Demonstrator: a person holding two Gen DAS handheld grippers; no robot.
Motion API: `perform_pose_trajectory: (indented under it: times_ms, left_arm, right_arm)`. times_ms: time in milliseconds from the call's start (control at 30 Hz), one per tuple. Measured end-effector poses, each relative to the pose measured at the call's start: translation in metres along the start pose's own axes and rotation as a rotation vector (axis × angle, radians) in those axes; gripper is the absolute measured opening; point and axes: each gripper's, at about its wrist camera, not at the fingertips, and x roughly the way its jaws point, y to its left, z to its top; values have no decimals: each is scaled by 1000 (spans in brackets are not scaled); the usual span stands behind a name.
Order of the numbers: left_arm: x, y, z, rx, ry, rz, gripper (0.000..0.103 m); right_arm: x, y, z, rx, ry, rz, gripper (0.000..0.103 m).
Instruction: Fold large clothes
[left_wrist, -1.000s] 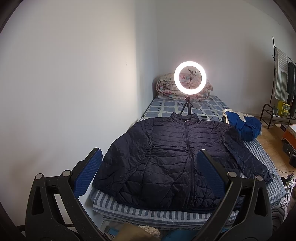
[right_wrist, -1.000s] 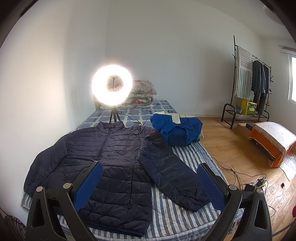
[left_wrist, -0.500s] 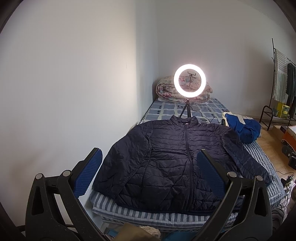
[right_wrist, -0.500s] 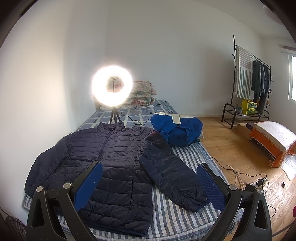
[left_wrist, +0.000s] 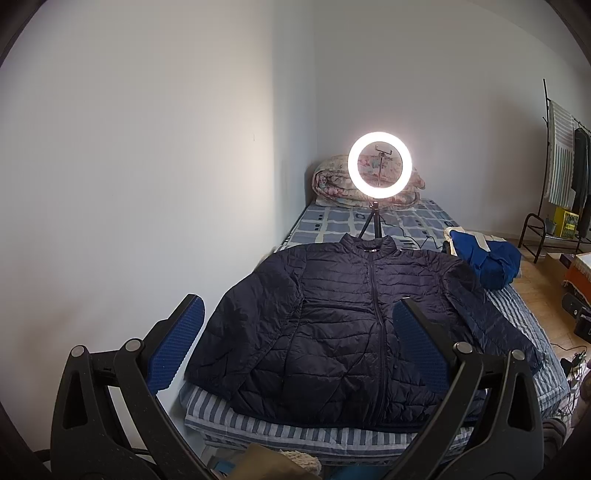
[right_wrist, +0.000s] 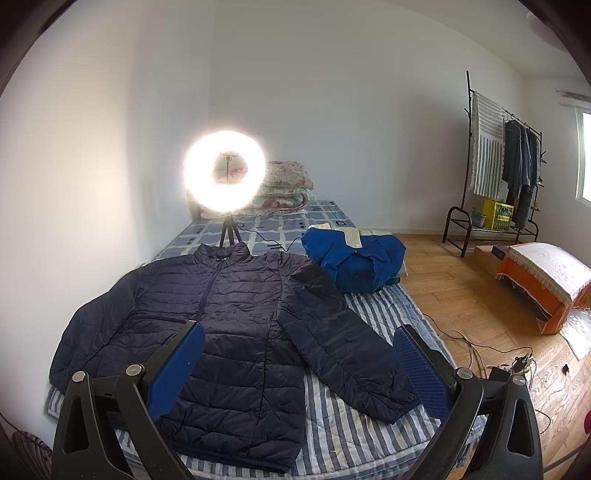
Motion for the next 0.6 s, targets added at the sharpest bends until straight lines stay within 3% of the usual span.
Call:
perform_pose_trajectory:
  times_ms: [600]
  left_arm:
    - [0,-1,0,-3,-4,0,103]
  right_arm:
    - [1,-1,0,5,9,2,103]
